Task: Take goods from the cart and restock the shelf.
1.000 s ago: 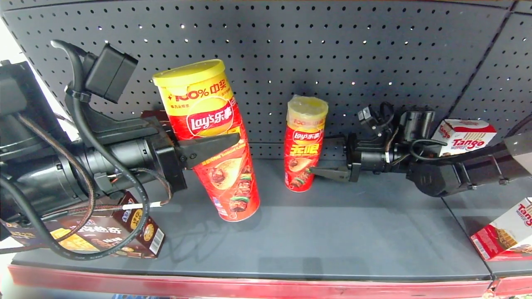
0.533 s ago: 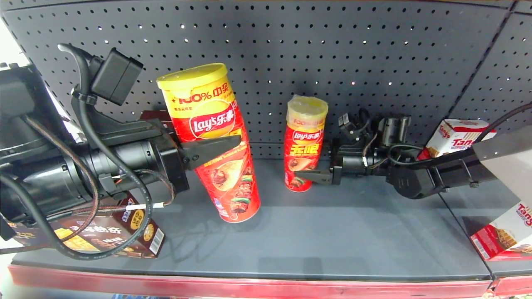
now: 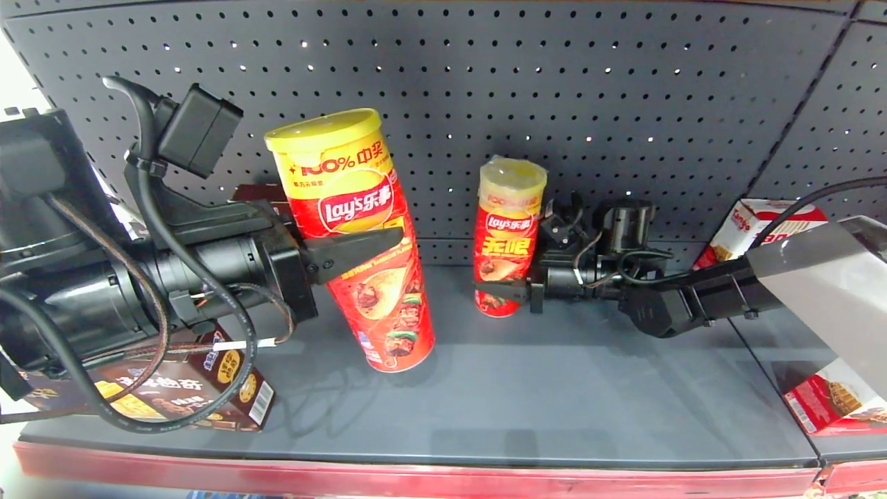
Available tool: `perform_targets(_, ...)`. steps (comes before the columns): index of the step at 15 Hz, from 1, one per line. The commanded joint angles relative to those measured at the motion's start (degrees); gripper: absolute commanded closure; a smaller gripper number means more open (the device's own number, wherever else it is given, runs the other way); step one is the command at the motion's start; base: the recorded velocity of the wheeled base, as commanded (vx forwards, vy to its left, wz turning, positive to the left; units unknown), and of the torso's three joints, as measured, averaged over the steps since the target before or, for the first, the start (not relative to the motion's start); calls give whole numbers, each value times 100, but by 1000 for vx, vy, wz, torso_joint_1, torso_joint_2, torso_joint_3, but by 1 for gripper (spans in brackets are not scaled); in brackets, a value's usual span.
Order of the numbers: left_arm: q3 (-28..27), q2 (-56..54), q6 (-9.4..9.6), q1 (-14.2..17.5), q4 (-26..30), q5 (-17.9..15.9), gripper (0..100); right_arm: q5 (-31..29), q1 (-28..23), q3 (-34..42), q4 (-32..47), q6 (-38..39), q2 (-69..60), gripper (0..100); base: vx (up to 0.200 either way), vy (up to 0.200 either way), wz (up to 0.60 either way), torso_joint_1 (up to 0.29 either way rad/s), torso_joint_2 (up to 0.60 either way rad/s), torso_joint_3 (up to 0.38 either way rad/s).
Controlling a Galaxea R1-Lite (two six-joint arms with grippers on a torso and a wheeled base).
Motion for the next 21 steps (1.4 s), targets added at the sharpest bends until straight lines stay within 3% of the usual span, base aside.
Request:
perform_targets(1, 0, 20, -1, 0, -5, -3, 100, -29, 14, 19, 4, 5, -52, 100, 0, 0, 0, 0, 0, 0)
perform_targets(7, 8, 2, -1, 9, -5, 5, 100, 15, 102, 458, -49, -3, -606, 100, 0, 0, 0, 0, 0, 0)
perform_targets(11, 255, -112, 7, 193, -84, -3, 100, 77, 225, 1451, -163, -56, -1449, 100, 0, 0, 0, 0, 0, 0)
perform_targets(16, 307, -200, -1, 193, -67, -3, 100, 59, 462, 3737, -2457, -56, -1766, 100, 0, 0, 0, 0, 0, 0)
perform_targets(18, 316, -200, -1, 193, -49, -3, 100, 50, 489, 4396, -2827, -56, -1836, 100, 0, 0, 0, 0, 0, 0)
perform_targets(21, 316, -191, -1, 202, -49, -3, 100, 33, 489, 4730, -2923, -65, -1915, 100, 0, 0, 0, 0, 0, 0)
